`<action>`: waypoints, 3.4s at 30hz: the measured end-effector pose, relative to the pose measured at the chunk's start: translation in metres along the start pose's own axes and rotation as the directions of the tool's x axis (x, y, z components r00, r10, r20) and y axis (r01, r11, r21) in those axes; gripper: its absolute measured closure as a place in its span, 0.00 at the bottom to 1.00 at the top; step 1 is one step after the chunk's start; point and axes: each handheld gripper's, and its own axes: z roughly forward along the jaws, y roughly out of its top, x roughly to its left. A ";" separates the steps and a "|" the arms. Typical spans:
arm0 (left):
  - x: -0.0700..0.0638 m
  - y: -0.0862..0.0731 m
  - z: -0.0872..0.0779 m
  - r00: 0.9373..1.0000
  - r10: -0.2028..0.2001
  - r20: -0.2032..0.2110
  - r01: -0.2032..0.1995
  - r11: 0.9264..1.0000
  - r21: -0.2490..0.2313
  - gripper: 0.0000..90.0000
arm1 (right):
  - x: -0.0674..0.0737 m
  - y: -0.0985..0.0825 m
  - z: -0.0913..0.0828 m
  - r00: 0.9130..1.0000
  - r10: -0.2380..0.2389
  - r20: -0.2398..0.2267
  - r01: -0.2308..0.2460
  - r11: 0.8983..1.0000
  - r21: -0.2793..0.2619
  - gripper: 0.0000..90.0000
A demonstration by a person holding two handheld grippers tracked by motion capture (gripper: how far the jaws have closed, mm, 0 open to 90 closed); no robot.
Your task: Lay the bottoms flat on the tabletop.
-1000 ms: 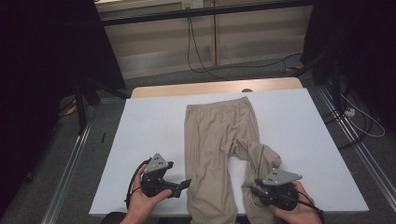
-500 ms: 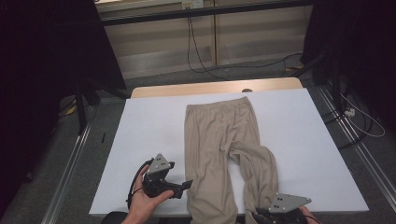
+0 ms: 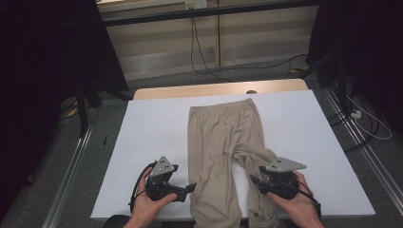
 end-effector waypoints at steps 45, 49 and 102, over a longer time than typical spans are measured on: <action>0.001 0.003 0.004 1.000 -0.005 0.024 0.005 1.000 -0.001 0.07 | -0.036 -0.042 -0.040 0.996 0.056 0.075 -0.062 0.994 0.086 0.77; 0.002 0.004 0.004 1.000 -0.004 0.024 0.004 1.000 0.004 0.07 | -0.028 -0.040 -0.035 0.998 0.020 0.057 -0.025 0.996 0.084 0.77; 0.000 0.001 0.003 1.000 -0.015 0.007 0.015 1.000 0.020 0.08 | 0.063 -0.047 -0.042 0.951 -0.068 -0.301 0.106 0.988 0.112 0.99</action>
